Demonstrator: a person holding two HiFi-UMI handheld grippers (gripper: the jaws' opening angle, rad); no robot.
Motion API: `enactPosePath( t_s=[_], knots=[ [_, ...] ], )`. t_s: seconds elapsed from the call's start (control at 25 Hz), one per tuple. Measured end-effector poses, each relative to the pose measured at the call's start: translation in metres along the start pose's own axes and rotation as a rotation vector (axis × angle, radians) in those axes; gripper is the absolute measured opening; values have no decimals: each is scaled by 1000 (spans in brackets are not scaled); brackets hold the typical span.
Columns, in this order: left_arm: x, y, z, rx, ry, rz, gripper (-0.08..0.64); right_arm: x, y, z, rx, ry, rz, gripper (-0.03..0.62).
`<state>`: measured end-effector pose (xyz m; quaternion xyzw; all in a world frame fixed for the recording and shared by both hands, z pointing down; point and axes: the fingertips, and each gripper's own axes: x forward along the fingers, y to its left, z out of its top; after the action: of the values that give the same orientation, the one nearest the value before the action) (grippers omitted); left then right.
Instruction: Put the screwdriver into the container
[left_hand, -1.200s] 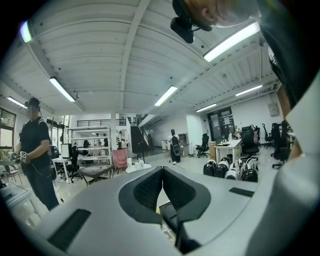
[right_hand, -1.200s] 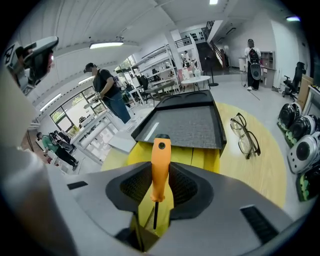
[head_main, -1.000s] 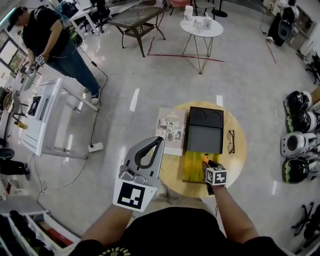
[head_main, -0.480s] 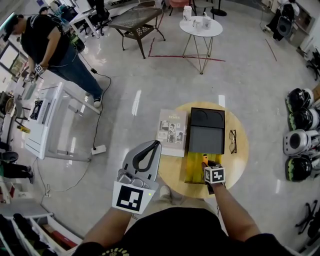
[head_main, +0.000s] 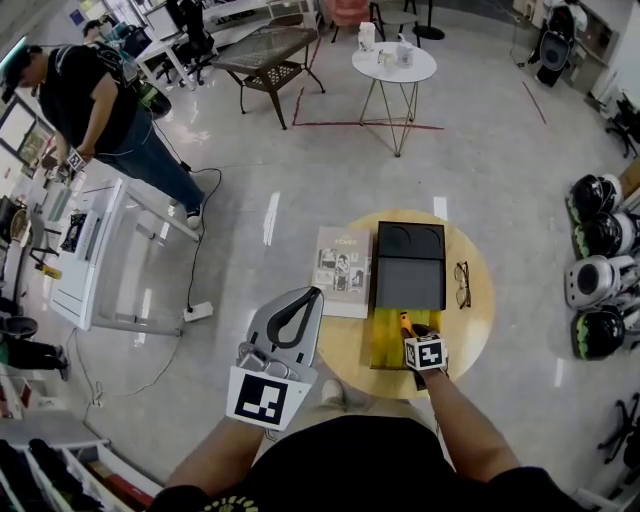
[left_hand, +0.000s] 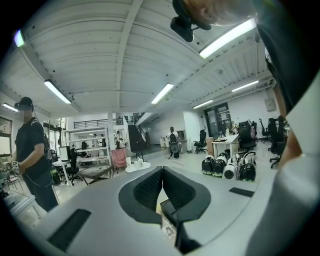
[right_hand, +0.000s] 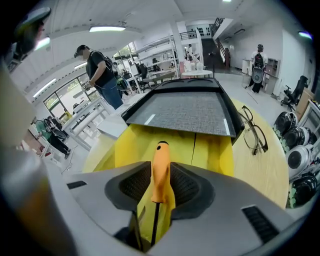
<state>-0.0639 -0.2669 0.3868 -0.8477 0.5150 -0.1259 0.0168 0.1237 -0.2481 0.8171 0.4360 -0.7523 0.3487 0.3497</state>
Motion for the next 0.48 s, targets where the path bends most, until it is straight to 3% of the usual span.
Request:
enactPosePath(
  t_s=[0.24, 0.48],
  knots=[
    [1, -10, 7, -6, -27, -39, 17, -24, 2, 5, -50, -52, -15, 160],
    [4, -19, 11, -29, -53, -78, 17, -60, -1, 16, -41, -135, -20, 161]
  ],
)
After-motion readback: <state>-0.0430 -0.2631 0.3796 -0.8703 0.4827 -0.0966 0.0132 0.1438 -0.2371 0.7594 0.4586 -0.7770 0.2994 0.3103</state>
